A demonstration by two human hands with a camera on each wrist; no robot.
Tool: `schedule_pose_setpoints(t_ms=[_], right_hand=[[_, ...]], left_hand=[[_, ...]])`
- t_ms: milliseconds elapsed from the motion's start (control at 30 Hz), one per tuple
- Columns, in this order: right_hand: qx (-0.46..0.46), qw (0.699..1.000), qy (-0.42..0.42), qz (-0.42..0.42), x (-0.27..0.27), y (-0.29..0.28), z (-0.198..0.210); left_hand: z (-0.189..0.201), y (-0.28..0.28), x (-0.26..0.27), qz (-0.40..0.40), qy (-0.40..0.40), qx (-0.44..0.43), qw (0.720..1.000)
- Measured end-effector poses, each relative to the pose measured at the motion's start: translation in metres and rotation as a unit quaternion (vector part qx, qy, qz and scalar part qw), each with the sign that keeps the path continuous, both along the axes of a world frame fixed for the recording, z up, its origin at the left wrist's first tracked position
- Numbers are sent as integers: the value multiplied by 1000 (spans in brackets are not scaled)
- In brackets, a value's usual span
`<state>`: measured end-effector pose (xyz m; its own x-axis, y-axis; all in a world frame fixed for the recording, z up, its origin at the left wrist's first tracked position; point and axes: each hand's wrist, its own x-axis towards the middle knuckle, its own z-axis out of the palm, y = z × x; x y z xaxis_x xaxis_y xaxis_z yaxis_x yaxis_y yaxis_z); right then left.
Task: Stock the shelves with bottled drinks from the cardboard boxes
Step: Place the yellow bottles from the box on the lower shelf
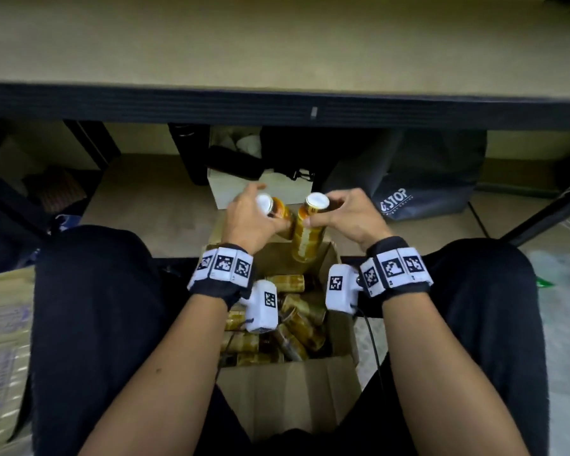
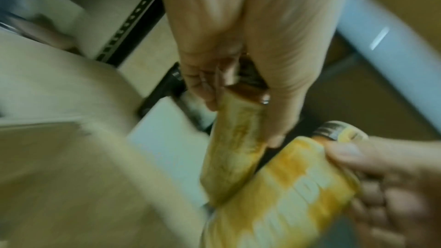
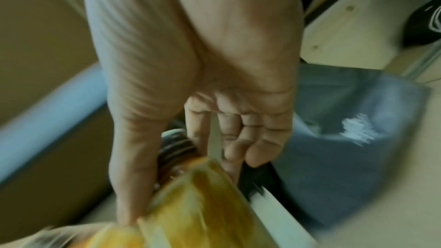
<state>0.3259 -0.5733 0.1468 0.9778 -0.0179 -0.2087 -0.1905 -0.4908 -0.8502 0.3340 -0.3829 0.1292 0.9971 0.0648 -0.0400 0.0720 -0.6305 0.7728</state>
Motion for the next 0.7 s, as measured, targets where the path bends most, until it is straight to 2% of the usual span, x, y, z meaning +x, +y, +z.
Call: schedule_pose_setpoints(t_ms=[133, 267, 400, 533, 600, 700], right_hand=[[94, 992, -74, 27, -14, -7, 54], [187, 965, -182, 19, -23, -14, 110], [232, 939, -254, -12, -13, -21, 170], [238, 910, -337, -30, 8, -27, 214], [228, 911, -343, -25, 20, -32, 223], [188, 931, -312, -29, 36, -36, 227]], left_hand=[[50, 1, 4, -57, -53, -153, 985], [110, -4, -4, -145, -112, -226, 957], [185, -12, 3, -229, -155, -240, 931], [243, -26, 29, -226, -260, -236, 909], [255, -32, 46, -209, -274, -227, 911], [255, -39, 68, -191, -244, -191, 931]])
